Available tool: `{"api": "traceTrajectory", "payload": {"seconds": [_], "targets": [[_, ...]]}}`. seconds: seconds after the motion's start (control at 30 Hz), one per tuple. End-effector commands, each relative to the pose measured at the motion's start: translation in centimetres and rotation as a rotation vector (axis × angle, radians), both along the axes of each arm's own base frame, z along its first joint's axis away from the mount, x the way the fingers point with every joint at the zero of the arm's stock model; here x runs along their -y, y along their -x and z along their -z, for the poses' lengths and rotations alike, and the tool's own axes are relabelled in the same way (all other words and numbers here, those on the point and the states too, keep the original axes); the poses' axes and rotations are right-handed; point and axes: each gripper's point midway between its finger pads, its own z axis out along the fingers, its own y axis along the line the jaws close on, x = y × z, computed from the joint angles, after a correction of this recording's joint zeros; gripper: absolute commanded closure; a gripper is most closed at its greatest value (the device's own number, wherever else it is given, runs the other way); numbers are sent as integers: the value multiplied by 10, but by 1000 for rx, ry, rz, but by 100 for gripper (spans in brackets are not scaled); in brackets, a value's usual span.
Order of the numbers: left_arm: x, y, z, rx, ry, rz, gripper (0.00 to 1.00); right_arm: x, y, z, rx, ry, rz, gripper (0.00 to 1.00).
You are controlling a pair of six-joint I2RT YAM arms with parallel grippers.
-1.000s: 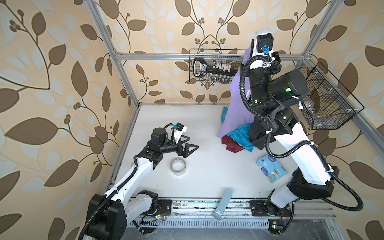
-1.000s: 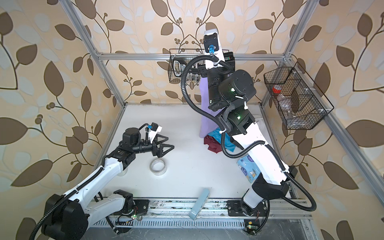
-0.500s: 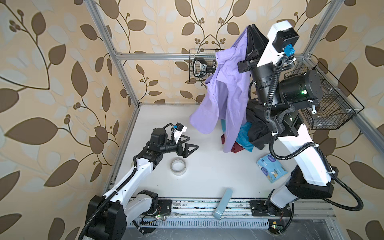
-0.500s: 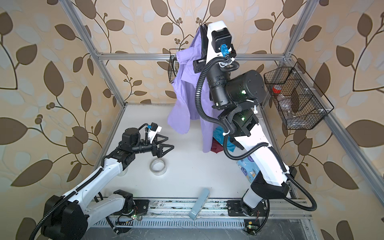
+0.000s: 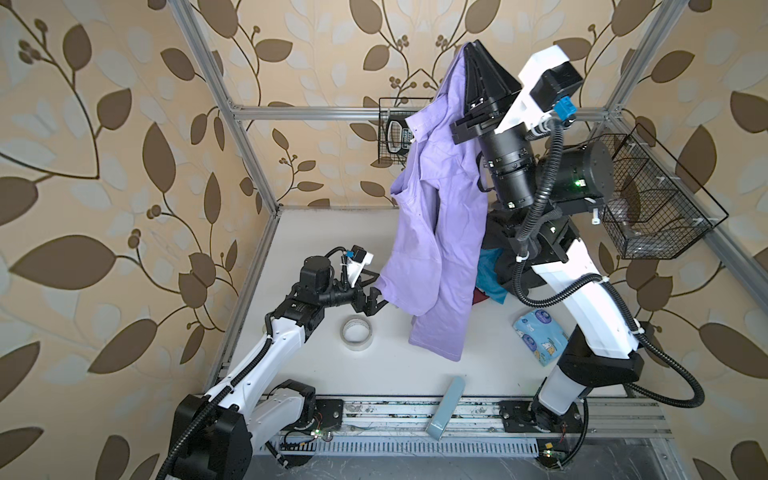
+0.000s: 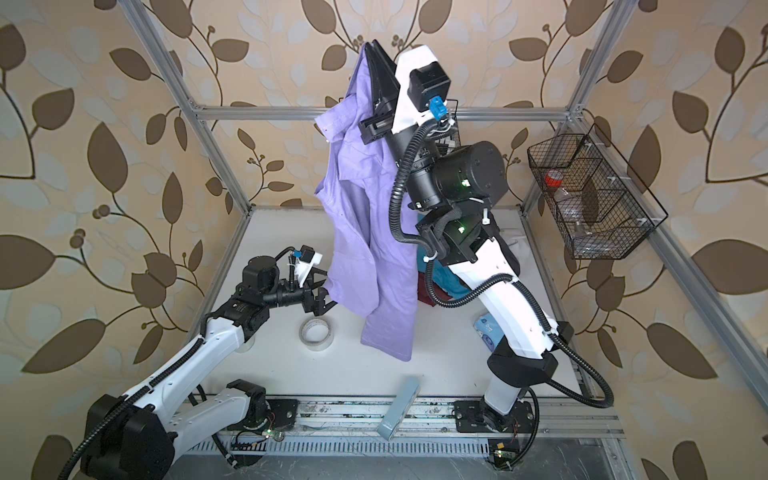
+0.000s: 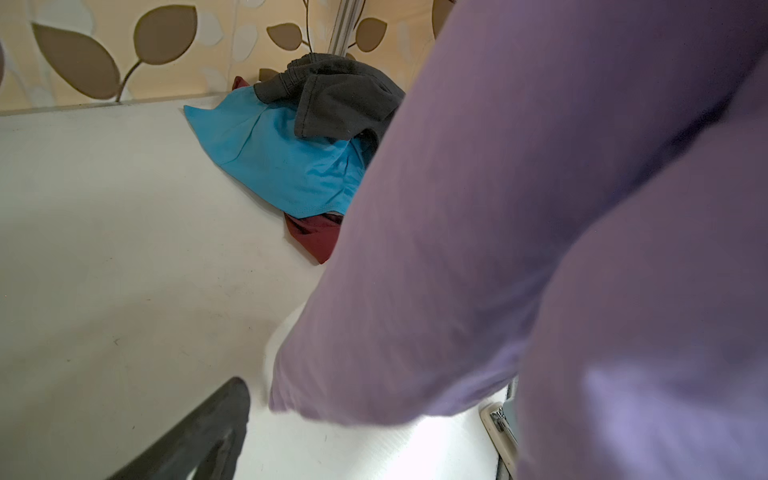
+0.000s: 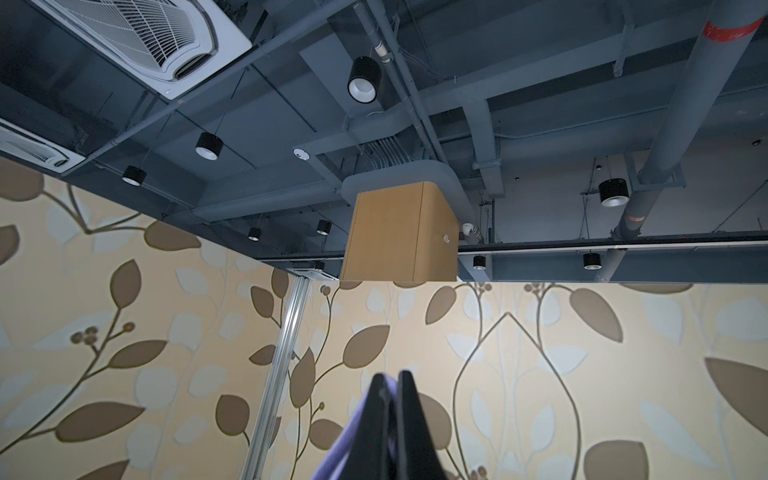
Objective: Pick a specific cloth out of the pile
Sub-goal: 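Swing the held lavender shirt toward the left gripper and lower it onto the table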
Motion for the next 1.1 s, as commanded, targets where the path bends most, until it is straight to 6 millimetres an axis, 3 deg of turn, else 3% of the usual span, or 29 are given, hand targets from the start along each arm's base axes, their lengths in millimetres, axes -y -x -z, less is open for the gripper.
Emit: {"api": "traceTrajectory", "payload": {"seconds": [0.0, 0.2, 0.5, 0.63, 0.73, 0.83, 1.07], "targets": [[3, 8, -8, 60, 10, 37, 1, -16, -5, 4, 9, -24, -59, 100], [3, 10, -9, 70, 8, 39, 1, -58, -35, 34, -32, 20, -106, 100], [4, 9, -7, 66, 4, 49, 1, -91, -74, 69, -36, 70, -22, 100], [4, 9, -7, 65, 4, 50, 1, -103, -98, 95, -84, 101, 1, 100], [4, 10, -8, 66, 5, 50, 1, -109, -127, 125, -165, 121, 13, 100], [4, 10, -8, 67, 5, 52, 1, -115, -158, 167, -289, 146, -15, 100], [4, 10, -8, 68, 5, 52, 1, -139, -194, 275, -526, 294, -19, 100]]}}
